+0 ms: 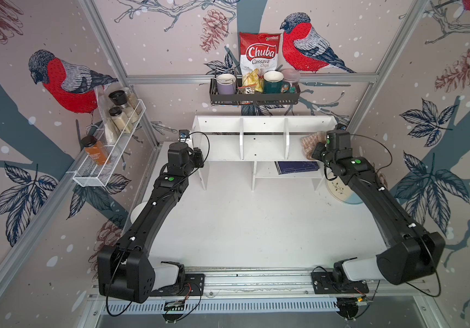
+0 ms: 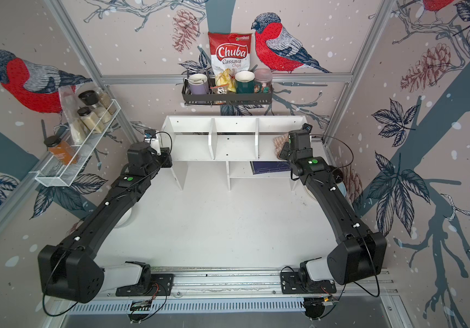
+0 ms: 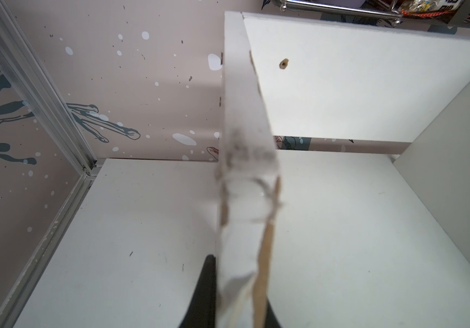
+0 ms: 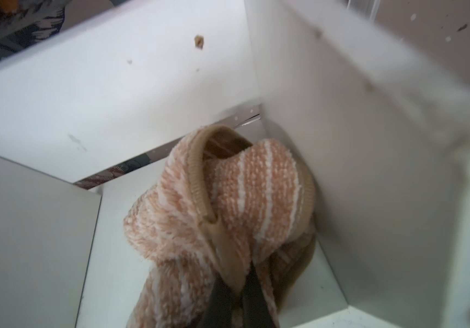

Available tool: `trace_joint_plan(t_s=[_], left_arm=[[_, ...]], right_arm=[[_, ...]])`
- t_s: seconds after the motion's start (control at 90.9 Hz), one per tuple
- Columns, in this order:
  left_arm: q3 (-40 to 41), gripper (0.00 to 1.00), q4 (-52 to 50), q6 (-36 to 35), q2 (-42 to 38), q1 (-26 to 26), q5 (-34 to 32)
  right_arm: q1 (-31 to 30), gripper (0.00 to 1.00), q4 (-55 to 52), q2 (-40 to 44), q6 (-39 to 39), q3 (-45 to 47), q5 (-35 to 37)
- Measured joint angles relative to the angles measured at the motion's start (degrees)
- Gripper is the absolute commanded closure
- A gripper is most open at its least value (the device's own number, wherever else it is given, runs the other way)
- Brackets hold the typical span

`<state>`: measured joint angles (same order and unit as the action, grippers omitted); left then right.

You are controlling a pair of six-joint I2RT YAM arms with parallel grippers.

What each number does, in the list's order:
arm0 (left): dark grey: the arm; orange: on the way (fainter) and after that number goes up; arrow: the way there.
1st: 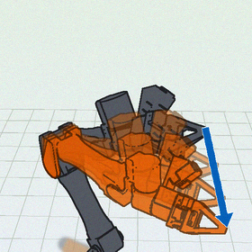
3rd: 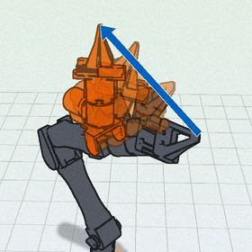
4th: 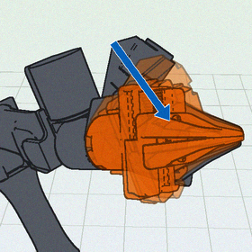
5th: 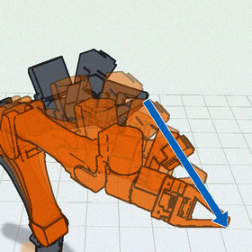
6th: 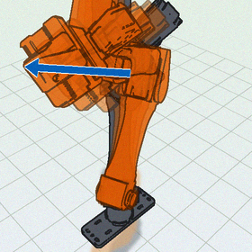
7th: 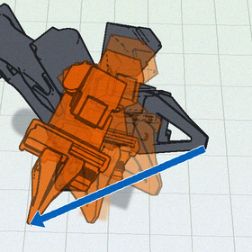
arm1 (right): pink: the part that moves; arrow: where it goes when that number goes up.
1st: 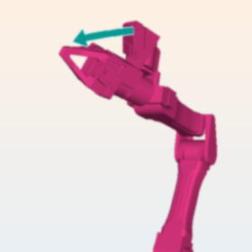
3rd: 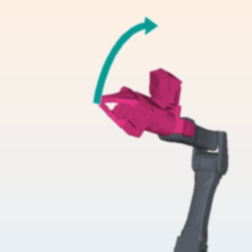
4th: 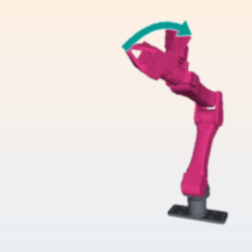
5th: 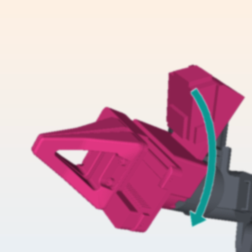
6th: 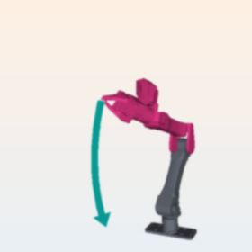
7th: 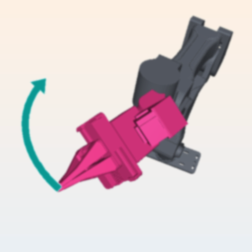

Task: Wipe the bookshelf clean with a cloth
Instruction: Wipe the dust from the shelf.

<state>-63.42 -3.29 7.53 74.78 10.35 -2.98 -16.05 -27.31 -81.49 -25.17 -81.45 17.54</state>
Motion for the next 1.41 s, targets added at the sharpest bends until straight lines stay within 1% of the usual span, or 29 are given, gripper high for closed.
trace_joint_plan(t_s=[0.198,0.341,0.418,0.539,0.649,0.836,1.001,1.089,1.166,1.287,1.408], left_arm=[[0.00,1.00,-0.04,-0.02,-0.02,0.00,0.00],[-0.02,1.00,-0.11,-0.02,-0.02,0.00,0.00],[-0.02,1.00,-0.15,-0.02,-0.07,0.00,0.00],[-0.02,1.00,-0.22,-0.04,-0.11,0.00,0.00],[-0.02,1.00,-0.22,-0.04,-0.11,0.00,0.00],[-0.02,1.00,-0.22,-0.04,-0.09,0.00,0.02],[-0.02,1.00,-0.22,-0.04,-0.09,0.00,0.02],[-0.02,1.00,-0.22,-0.04,-0.11,0.00,0.02],[-0.02,1.00,-0.24,-0.04,-0.13,0.00,0.02],[-0.02,1.00,-0.26,-0.04,-0.13,0.00,0.02],[-0.02,1.00,-0.26,-0.04,-0.15,0.00,0.02]], right_arm=[[0.02,1.00,-0.46,-6.27,1.29,-10.51,2.69],[-1.92,1.00,-0.70,-11.80,1.44,-18.32,2.97],[-3.06,1.00,-0.66,-13.53,1.40,-20.57,2.84],[-5.18,1.00,0.02,-13.31,1.29,-19.34,2.71],[-6.36,1.00,0.70,-11.02,1.25,-13.88,1.84],[-5.60,1.00,1.16,-5.05,1.53,-3.30,1.66],[-2.49,1.00,0.28,-1.01,2.51,-0.07,1.81],[-0.92,1.00,-0.37,-0.17,2.54,-0.55,2.67],[-0.28,1.00,-1.66,-0.57,2.73,-3.04,3.52],[-0.11,1.00,-3.13,-2.73,2.71,-11.28,4.68],[-3.13,1.00,-3.50,-4.98,2.71,-18.97,6.23]])
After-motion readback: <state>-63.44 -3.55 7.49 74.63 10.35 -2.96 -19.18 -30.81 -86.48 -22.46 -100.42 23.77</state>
